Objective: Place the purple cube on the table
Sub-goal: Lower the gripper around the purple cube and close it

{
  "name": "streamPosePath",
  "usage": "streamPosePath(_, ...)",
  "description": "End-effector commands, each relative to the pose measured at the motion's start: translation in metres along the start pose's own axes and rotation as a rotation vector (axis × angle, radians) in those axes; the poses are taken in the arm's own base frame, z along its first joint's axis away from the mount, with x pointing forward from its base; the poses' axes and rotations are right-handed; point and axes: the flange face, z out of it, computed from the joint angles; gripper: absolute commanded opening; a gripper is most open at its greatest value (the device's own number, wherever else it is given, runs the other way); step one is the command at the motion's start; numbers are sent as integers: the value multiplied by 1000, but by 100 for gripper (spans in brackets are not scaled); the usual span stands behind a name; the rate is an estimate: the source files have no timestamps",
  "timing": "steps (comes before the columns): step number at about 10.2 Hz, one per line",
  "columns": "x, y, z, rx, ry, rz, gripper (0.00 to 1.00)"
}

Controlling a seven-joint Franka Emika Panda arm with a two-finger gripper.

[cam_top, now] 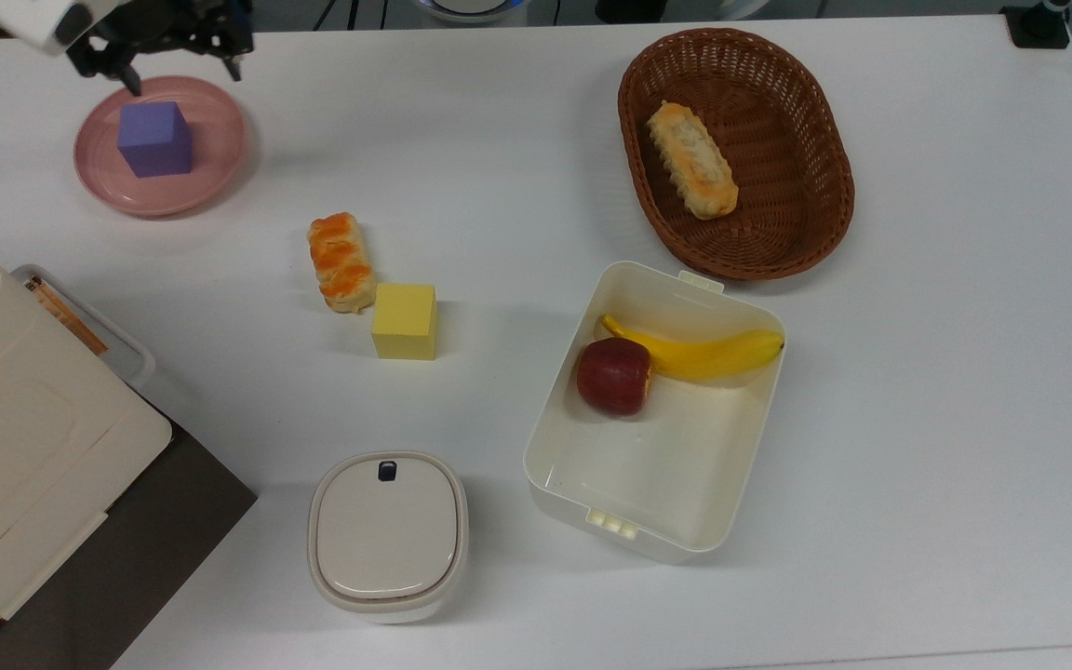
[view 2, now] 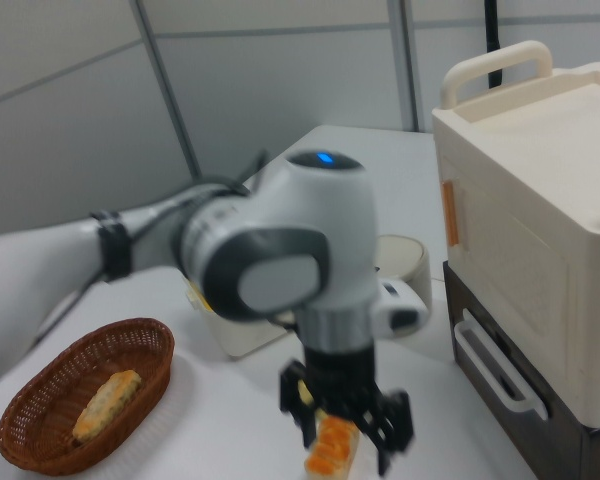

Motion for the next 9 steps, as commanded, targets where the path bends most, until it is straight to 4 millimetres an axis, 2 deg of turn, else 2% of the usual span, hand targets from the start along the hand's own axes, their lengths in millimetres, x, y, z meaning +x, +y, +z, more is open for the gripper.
streamPosePath(1, -19, 57, 56, 62, -97, -21, 100)
streamPosePath(2, -27, 75, 71, 54, -137, -13, 100)
streamPosePath(4, -26, 91, 108, 28, -240, -15, 100)
streamPosePath(5, -27, 97, 120, 27, -269, -7, 100)
streamPosePath(9, -14, 100, 154, 37, -312, 22, 100)
